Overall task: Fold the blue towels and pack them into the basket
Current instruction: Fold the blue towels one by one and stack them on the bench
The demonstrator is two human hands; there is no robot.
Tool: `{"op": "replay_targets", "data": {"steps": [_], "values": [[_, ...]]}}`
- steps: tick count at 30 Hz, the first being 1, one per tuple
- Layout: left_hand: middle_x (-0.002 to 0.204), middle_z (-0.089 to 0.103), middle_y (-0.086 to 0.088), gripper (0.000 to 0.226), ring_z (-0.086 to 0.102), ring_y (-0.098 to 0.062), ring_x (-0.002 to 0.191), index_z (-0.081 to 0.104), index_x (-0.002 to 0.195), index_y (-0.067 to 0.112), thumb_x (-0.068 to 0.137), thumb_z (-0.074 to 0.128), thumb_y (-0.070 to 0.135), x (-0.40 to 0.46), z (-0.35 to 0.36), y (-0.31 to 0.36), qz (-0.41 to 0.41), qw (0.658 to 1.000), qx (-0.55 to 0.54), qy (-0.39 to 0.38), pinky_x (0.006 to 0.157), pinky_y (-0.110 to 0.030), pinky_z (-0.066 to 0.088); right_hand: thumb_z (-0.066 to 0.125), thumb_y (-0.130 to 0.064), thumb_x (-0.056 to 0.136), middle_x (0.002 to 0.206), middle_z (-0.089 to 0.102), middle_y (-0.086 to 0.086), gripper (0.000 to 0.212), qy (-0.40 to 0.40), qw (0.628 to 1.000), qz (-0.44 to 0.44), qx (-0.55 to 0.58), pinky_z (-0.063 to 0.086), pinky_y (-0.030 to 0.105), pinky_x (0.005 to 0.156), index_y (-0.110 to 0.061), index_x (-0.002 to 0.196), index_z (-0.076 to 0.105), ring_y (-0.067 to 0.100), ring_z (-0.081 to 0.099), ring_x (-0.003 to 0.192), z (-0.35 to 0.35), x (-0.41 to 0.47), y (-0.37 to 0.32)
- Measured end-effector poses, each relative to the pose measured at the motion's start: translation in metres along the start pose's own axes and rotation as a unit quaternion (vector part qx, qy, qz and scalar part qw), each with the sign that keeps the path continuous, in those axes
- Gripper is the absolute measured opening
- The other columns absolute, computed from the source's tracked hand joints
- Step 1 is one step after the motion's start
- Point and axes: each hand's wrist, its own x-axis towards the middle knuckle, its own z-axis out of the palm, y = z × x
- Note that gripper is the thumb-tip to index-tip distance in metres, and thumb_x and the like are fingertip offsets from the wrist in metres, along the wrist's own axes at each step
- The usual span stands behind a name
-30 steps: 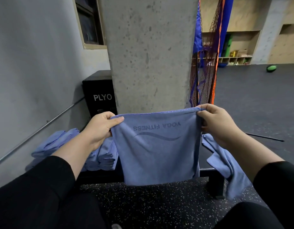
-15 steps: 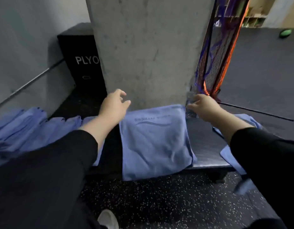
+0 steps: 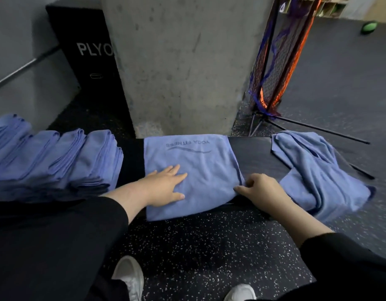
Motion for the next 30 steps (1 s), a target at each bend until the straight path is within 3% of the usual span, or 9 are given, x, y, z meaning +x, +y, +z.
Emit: {"op": "replay_targets", "data": {"steps": [5, 8, 10, 13, 16, 18, 21, 26, 30], "values": [[0.168, -0.016, -0.002, 0.080, -0.011, -0.020, 0.155, 0.001, 0.161, 0.032, 0.101, 0.047, 0.054, 0.001, 0.003, -0.002, -0.005, 1.000, -0.016, -0.001, 0.126, -0.049, 0.004, 0.062, -0.020, 0.084, 0.063, 0.055, 0.000, 0.023, 0.040, 0.999, -0.027, -0.002, 0.035, 0.034, 0.058, -0.017, 0.064, 0.052, 0.029, 0.053, 0.073, -0.007, -0.001, -0.007], [0.168, -0.016, -0.002, 0.080, -0.011, -0.020, 0.155, 0.002, 0.161, 0.032, 0.101, 0.048, 0.053, 0.000, 0.003, -0.002, -0.007, 1.000, -0.026, -0.005, 0.126, -0.050, 0.003, 0.059, -0.014, 0.085, 0.070, 0.064, 0.008, 0.011, 0.112, 0.991, -0.058, 0.050, 0.036, 0.035, 0.059, -0.010, 0.077, 0.065, 0.031, 0.055, 0.075, -0.012, 0.000, -0.007], [0.168, -0.016, -0.002, 0.079, -0.011, -0.020, 0.155, 0.002, 0.161, 0.032, 0.101, 0.048, 0.052, 0.000, 0.001, -0.001, -0.007, 0.999, -0.030, -0.008, 0.126, -0.050, 0.003, 0.062, -0.013, 0.087, 0.076, 0.071, 0.004, 0.011, 0.145, 0.979, -0.070, 0.123, 0.045, 0.033, 0.066, -0.016, 0.085, 0.072, 0.026, 0.063, 0.078, -0.014, 0.004, -0.007], [0.168, -0.016, -0.001, 0.079, -0.012, -0.019, 0.155, 0.002, 0.161, 0.032, 0.101, 0.048, 0.052, 0.000, 0.000, 0.000, -0.007, 0.999, -0.034, -0.014, 0.126, -0.050, 0.002, 0.067, -0.019, 0.088, 0.077, 0.075, -0.005, 0.013, 0.126, 0.950, -0.047, 0.281, 0.058, 0.042, 0.081, -0.027, 0.081, 0.074, 0.017, 0.072, 0.079, -0.016, 0.010, -0.006], [0.168, -0.015, -0.001, 0.079, -0.012, -0.019, 0.155, 0.002, 0.161, 0.033, 0.101, 0.049, 0.052, -0.001, -0.001, 0.001, -0.008, 0.999, -0.039, -0.013, 0.126, -0.049, 0.001, 0.065, -0.022, 0.089, 0.075, 0.075, -0.004, 0.015, 0.067, 0.928, -0.058, 0.362, 0.058, 0.046, 0.083, -0.023, 0.079, 0.076, 0.015, 0.068, 0.074, -0.018, 0.010, -0.007], [0.168, -0.016, 0.000, 0.079, -0.012, -0.018, 0.155, 0.002, 0.161, 0.033, 0.101, 0.049, 0.052, -0.001, -0.001, 0.001, -0.009, 0.999, -0.041, -0.014, 0.126, -0.049, 0.001, 0.062, -0.019, 0.093, 0.071, 0.070, -0.006, 0.017, 0.045, 0.934, -0.082, 0.345, 0.053, 0.037, 0.076, -0.016, 0.081, 0.074, 0.010, 0.059, 0.069, -0.022, 0.008, -0.009], [0.168, -0.016, 0.000, 0.078, -0.013, -0.018, 0.155, 0.002, 0.161, 0.033, 0.101, 0.049, 0.052, -0.002, -0.002, 0.002, -0.008, 0.999, -0.043, -0.014, 0.126, -0.049, 0.001, 0.056, -0.016, 0.092, 0.065, 0.063, -0.004, 0.018, 0.049, 0.975, -0.101, 0.194, 0.041, 0.027, 0.061, -0.015, 0.078, 0.068, 0.012, 0.051, 0.063, -0.025, 0.007, -0.007], [0.168, -0.016, 0.000, 0.078, -0.013, -0.018, 0.155, 0.003, 0.161, 0.033, 0.101, 0.049, 0.050, -0.004, -0.003, 0.004, -0.009, 0.999, -0.045, -0.015, 0.126, -0.050, 0.001, 0.072, -0.032, 0.087, 0.072, 0.061, -0.002, 0.018, -0.050, 0.990, -0.124, 0.035, 0.037, 0.030, 0.062, -0.016, 0.088, 0.065, 0.014, 0.052, 0.068, -0.021, 0.006, 0.003], [0.168, -0.016, 0.000, 0.077, -0.013, -0.018, 0.155, 0.003, 0.161, 0.033, 0.101, 0.049, 0.051, -0.004, -0.003, 0.003, -0.008, 0.999, -0.043, -0.014, 0.126, -0.050, 0.001, 0.070, -0.037, 0.090, 0.068, 0.067, 0.002, 0.022, -0.082, 0.985, -0.136, 0.065, 0.042, 0.021, 0.056, -0.015, 0.087, 0.071, 0.007, 0.055, 0.055, -0.028, 0.003, 0.004]]}}
